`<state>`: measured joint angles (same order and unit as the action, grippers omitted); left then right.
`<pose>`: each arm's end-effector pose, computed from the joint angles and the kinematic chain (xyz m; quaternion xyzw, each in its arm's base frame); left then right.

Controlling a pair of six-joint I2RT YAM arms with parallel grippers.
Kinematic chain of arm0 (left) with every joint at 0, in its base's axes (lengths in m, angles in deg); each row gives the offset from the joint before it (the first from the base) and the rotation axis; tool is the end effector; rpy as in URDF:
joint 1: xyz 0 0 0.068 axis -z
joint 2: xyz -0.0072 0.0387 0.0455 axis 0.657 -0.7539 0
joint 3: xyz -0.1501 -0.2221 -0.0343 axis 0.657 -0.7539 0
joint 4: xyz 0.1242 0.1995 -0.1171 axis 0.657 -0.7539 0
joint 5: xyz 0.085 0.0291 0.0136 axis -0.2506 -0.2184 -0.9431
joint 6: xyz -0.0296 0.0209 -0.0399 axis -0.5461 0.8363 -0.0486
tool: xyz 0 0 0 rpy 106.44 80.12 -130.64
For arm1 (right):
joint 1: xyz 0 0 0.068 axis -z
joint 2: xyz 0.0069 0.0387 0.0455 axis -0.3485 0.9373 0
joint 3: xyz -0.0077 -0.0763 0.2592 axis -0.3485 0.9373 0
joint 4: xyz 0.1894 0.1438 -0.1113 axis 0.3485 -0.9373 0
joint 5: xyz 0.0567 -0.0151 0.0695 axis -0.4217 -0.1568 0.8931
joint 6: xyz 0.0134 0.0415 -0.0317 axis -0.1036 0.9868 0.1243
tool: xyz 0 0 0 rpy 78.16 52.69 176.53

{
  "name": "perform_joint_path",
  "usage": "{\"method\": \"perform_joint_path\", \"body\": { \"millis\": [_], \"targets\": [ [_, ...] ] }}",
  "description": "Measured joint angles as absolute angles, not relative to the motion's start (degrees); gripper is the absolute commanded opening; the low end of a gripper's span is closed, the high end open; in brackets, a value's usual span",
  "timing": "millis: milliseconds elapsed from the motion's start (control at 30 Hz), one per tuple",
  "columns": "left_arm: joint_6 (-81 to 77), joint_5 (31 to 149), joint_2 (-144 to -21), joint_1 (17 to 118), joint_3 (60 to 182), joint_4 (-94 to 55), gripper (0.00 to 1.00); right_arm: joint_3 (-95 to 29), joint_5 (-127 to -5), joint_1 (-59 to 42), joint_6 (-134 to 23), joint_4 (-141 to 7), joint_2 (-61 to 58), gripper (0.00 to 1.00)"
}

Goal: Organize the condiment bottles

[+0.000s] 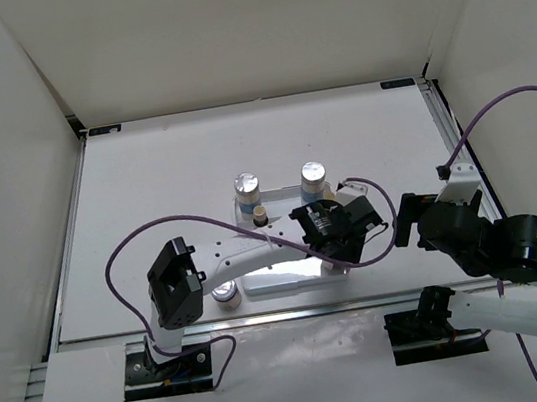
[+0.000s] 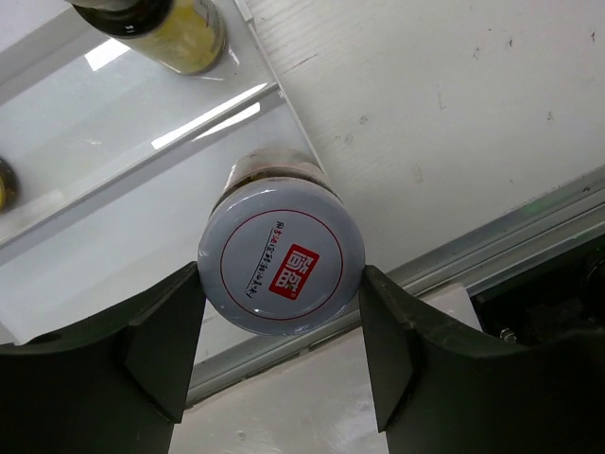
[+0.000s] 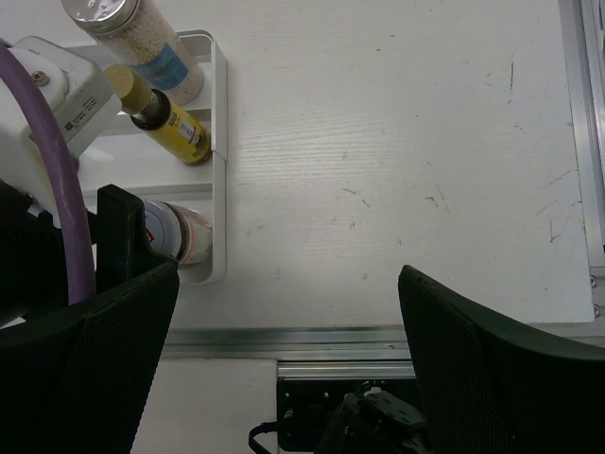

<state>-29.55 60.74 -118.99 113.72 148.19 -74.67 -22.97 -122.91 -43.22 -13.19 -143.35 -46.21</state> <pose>0.1357 -0.3917 0.2671 0.2378 0.9309 -0.0782 0.2661 0.0510 0.0420 0.3700 0.0440 0.8602 0.0623 0.5043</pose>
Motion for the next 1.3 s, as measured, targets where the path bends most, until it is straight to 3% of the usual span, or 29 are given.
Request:
{"method": "perform_joint_path", "body": {
  "millis": [400, 433, 467, 500, 833, 1133, 1300],
  "targets": [
    [-30.8, 59.3, -121.1, 114.0, 146.3, -73.4, 0.11, -23.0, -122.9, -43.2, -13.2, -144.0, -46.2, 1.0],
    [-30.9, 59.1, -121.2, 114.0, 146.3, -73.2, 0.27, -23.0, -122.9, -43.2, -13.2, -144.0, -46.2, 1.0],
    [-31.0, 58.9, -121.2, 114.0, 146.3, -73.0, 0.54, -23.0, -122.9, -43.2, -13.2, -144.0, -46.2, 1.0],
    [-31.1, 58.9, -121.2, 114.0, 146.3, -72.9, 0.99, -23.0, -122.9, -43.2, -13.2, -144.0, -46.2, 1.0],
    [-29.0, 57.1, -112.8, 114.0, 140.1, -71.5, 1.0, -23.0, -122.9, -43.2, -13.2, -144.0, -46.2, 1.0],
    [-29.9, 48.6, -63.6, 107.8, 118.1, -69.4, 1.0, -22.1, -123.0, -43.2, -13.0, -144.0, -46.4, 1.0],
    [-36.6, 47.7, -48.2, 104.2, 106.6, -73.6, 1.0, -21.4, -123.0, -43.2, -12.8, -144.0, -46.6, 1.0]
  ]
}}
